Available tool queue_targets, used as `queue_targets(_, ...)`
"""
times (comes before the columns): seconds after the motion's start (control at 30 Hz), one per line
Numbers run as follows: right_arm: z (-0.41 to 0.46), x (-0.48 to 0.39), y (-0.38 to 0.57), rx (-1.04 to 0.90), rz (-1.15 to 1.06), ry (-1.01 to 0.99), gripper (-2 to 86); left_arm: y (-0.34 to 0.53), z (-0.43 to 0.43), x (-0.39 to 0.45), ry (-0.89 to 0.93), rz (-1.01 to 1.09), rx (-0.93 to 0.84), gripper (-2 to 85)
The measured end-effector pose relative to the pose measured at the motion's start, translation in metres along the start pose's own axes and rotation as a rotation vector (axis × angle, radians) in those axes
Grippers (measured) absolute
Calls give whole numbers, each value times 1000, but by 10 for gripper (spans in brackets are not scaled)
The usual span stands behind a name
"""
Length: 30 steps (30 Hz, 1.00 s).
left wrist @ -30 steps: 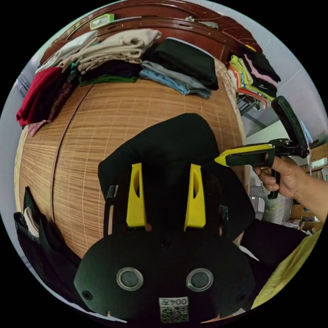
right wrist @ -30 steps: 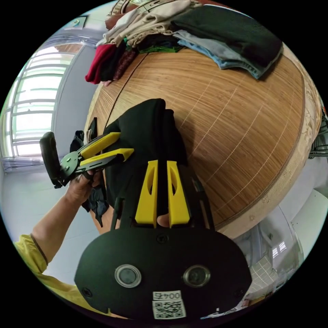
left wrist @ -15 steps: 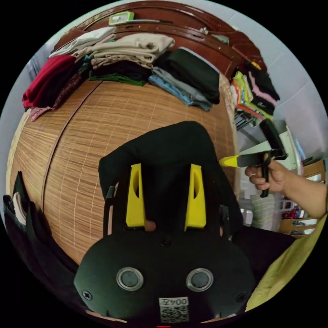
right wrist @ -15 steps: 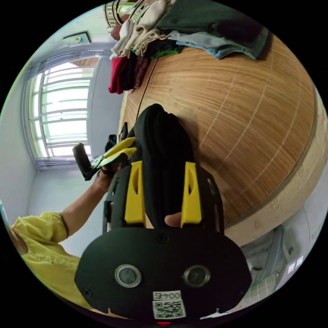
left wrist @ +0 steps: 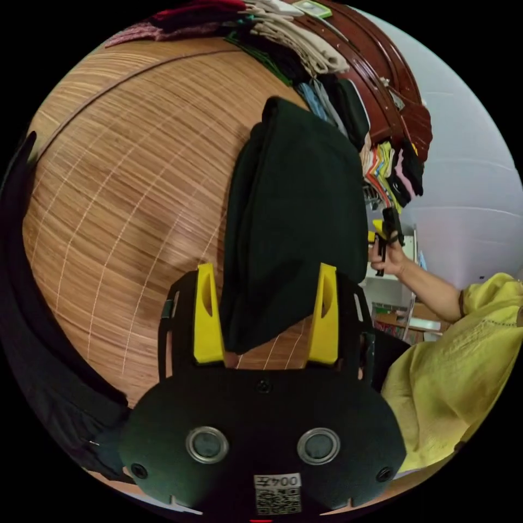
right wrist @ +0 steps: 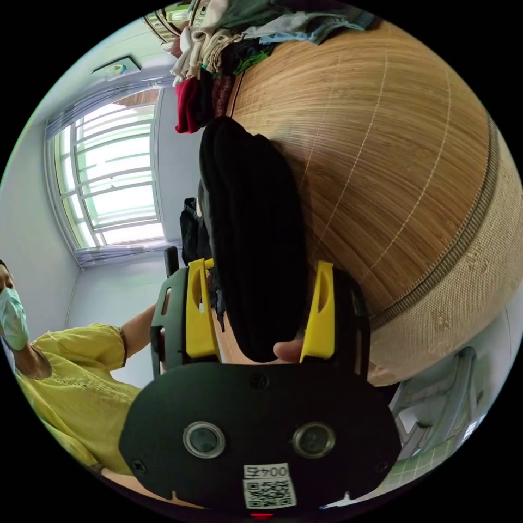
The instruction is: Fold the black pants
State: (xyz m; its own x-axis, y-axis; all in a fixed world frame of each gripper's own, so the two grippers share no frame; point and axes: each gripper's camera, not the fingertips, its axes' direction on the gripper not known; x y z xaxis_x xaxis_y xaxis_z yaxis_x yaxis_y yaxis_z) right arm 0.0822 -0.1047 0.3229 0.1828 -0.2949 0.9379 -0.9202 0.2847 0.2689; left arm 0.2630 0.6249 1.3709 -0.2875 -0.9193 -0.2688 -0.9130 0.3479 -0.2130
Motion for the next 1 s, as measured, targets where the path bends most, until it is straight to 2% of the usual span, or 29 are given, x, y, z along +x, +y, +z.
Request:
queue_targets(0.1, 2, 0, -6, -38, -14, -22, 255, -10, 8, -13, 3, 26, -51, 246)
queue_targets(0.27, 9, 0, -15, -93, -25, -87, 245, -34, 8, -52, 199, -5, -22, 239)
queue_targets(0.4, 19, -3, -21, -116, -25, -121, 242, -54, 13, -59, 191, 56, -65, 225)
queue_targets(0.67, 53, -22, -25, -138, -22, -129, 227, -81, 25, -75, 333, 61, -106, 210)
queue_targets(0.83, 79, -47, -22, -114, 14, 19, 168, -79, 32, -66, 256, 47, -97, 165)
queue_targets(1.0, 91, -94, -4, -16, -2, 176, 139, -54, 16, -36, 106, 18, 7, 131)
